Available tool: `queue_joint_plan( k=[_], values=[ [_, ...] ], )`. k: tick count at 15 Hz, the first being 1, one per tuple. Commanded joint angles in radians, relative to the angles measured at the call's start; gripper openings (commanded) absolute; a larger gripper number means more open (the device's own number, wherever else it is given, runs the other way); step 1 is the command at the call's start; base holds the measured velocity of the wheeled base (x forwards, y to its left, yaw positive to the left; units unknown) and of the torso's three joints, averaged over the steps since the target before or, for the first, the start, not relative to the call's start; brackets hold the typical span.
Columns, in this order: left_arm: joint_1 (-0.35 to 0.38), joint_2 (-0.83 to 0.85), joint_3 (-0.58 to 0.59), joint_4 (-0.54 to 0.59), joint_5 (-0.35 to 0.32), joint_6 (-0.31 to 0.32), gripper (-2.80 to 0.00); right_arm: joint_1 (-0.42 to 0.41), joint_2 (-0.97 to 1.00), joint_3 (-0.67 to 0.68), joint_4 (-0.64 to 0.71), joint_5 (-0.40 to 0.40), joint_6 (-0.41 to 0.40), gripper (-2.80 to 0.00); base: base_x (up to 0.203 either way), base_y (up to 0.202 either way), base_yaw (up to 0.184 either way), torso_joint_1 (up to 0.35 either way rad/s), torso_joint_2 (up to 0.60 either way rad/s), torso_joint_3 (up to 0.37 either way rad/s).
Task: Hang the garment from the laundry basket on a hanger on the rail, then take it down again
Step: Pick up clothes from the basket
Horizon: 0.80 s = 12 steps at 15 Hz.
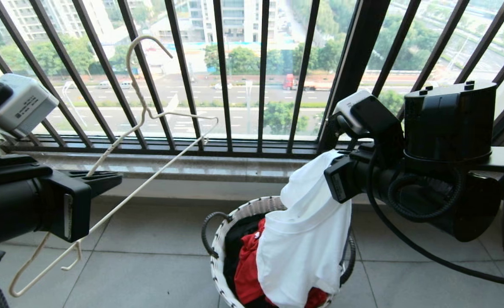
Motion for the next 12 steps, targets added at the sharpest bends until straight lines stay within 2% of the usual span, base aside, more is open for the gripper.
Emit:
queue_joint_plan(
  k=[1,5,12],
  values=[
    [0.0,-0.001,-0.003,0.001,0.002,0.0,-2.8,0.001,0.019,0.002,-0.004,-0.002,0.0,-2.8,0.0,0.0,0.0,-0.002,0.0,0.203],
    [0.0,-0.001,0.015,-0.058,0.002,0.004,-2.8,0.001,0.019,0.002,-0.004,-0.005,-0.002,-2.8,0.0,0.0,0.0,0.001,0.0,0.2],
    [-0.001,-0.004,0.018,-0.062,0.0,0.01,-2.8,0.017,0.022,0.009,-0.004,-0.009,-0.002,-2.8,0.0,0.0,0.0,0.003,0.0,0.203]
  ],
)
